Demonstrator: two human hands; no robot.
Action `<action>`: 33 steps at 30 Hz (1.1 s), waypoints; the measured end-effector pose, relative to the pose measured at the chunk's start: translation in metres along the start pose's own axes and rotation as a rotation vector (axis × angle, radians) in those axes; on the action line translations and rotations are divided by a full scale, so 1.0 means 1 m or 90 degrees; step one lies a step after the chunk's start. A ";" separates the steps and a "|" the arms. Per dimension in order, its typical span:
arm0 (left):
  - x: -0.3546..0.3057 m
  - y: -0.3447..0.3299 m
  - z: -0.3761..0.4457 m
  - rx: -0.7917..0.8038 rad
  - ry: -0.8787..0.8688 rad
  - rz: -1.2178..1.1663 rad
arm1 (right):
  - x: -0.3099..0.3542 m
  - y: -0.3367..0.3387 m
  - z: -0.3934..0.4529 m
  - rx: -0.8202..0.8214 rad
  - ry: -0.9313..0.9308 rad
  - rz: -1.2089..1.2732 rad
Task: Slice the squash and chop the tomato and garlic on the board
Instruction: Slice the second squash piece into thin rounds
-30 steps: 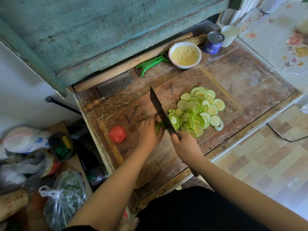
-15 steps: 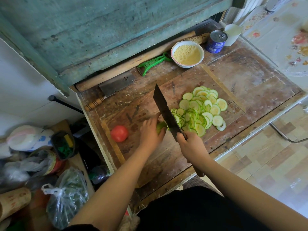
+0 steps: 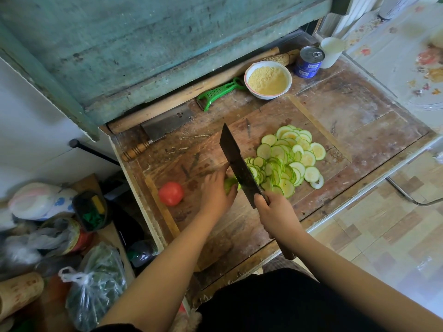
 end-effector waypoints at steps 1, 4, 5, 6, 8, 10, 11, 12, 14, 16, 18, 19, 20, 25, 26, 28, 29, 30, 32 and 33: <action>0.000 0.000 0.000 0.000 0.001 0.001 | 0.000 0.000 0.000 0.002 0.000 -0.001; -0.001 0.000 0.000 -0.002 0.000 0.000 | 0.001 0.001 0.001 0.007 0.002 -0.010; -0.001 0.000 -0.001 -0.004 -0.001 -0.001 | 0.001 0.001 0.002 0.008 0.002 -0.017; -0.001 0.000 -0.001 -0.006 -0.001 0.000 | 0.001 0.000 0.003 0.010 0.005 -0.026; 0.000 -0.001 0.000 -0.005 0.003 0.004 | 0.002 -0.003 0.006 0.014 0.009 -0.047; 0.000 -0.001 0.001 -0.004 0.007 0.006 | 0.001 -0.008 0.009 0.012 0.010 -0.059; -0.002 -0.001 0.002 -0.003 0.006 0.006 | 0.001 -0.009 0.011 0.006 0.008 -0.060; -0.001 -0.001 0.002 -0.001 0.007 0.008 | 0.001 -0.012 0.013 0.004 0.006 -0.059; -0.001 -0.001 0.001 0.001 0.009 0.015 | 0.000 -0.017 0.018 0.010 0.000 -0.054; 0.000 0.000 0.000 0.003 0.015 0.029 | 0.001 -0.021 0.022 0.021 -0.002 -0.057; -0.001 0.000 0.000 0.011 0.021 0.041 | 0.001 -0.019 0.024 0.018 0.000 -0.046; -0.001 0.001 0.000 0.016 0.025 0.043 | 0.001 -0.017 0.024 0.015 0.000 -0.035; -0.001 0.001 0.000 0.020 0.030 0.042 | 0.000 -0.015 0.023 0.012 -0.001 -0.031; 0.000 0.002 -0.001 0.022 0.028 0.033 | 0.000 -0.003 0.008 -0.003 0.001 -0.016; 0.000 0.002 -0.002 0.019 0.026 0.035 | 0.000 -0.003 0.007 -0.001 0.004 -0.017; -0.002 0.002 -0.002 0.016 0.022 0.038 | 0.002 -0.002 0.005 0.006 0.007 -0.019; -0.001 0.002 -0.002 0.017 0.022 0.036 | 0.003 -0.002 0.004 0.007 0.007 -0.018; -0.001 0.002 -0.002 0.018 0.023 0.035 | 0.003 -0.001 0.004 0.007 0.005 -0.016; -0.001 0.002 -0.002 0.020 0.022 0.037 | 0.004 -0.002 0.004 0.006 0.004 -0.012; -0.001 0.002 -0.002 0.021 0.022 0.037 | 0.004 -0.002 0.004 0.007 0.006 -0.014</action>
Point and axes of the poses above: each hand's wrist, its own z-axis towards the middle knuckle, its own y-axis out of the back of the hand, x = y × z, the point moved 6 cm from there along z, towards the middle knuckle, and after that the axes turned 13 degrees about y, right-handed, at the moved point
